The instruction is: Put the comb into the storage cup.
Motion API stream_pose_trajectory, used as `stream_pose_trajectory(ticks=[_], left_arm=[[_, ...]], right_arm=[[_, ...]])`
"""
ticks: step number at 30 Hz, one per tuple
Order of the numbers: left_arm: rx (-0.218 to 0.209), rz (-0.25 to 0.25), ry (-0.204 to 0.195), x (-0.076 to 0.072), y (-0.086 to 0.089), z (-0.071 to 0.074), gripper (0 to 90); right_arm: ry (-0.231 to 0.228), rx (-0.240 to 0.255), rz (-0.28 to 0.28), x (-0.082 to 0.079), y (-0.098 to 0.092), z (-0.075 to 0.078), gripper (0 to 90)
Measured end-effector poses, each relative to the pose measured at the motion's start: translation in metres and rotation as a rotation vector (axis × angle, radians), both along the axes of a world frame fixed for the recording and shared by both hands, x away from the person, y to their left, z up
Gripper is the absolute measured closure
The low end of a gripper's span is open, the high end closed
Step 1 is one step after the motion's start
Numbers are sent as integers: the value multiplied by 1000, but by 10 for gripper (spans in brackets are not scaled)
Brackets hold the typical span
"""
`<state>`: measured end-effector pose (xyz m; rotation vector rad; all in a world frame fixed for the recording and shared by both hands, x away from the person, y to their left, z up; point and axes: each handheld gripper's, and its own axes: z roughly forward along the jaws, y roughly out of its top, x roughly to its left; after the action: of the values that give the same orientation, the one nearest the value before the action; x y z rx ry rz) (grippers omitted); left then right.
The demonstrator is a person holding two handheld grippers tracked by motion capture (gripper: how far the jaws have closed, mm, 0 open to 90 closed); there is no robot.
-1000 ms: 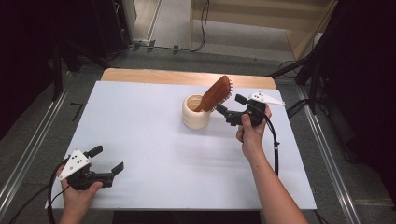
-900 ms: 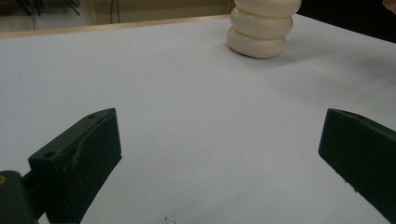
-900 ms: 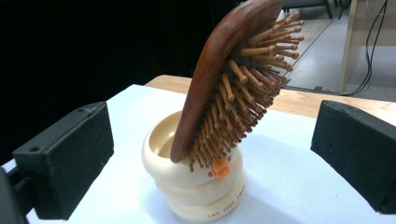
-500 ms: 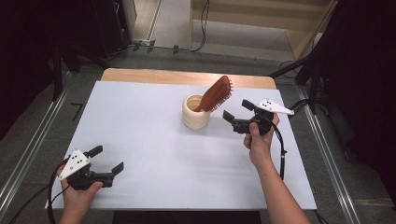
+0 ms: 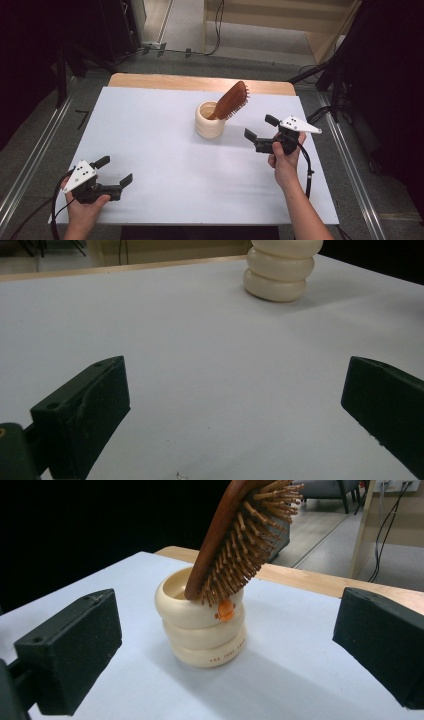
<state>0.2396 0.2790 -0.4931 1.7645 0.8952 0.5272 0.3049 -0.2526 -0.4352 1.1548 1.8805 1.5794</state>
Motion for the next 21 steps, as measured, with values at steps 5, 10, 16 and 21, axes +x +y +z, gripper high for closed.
stream_pose_trajectory(ticks=[5, 10, 16, 21], left_arm=[[-1, 1, 0, 0, 0, 0, 0], [-2, 2, -1, 0, 0, 0, 0], [-2, 2, -1, 0, 0, 0, 0], [-5, 3, 0, 0, 0, 0, 0]], right_arm=[[-6, -9, -4, -8, -4, -2, 0], [-14, -23, -4, -15, -9, -5, 0], [-24, -29, -6, -25, -17, -7, 0], [-31, -41, -10, -33, -24, -9, 0]])
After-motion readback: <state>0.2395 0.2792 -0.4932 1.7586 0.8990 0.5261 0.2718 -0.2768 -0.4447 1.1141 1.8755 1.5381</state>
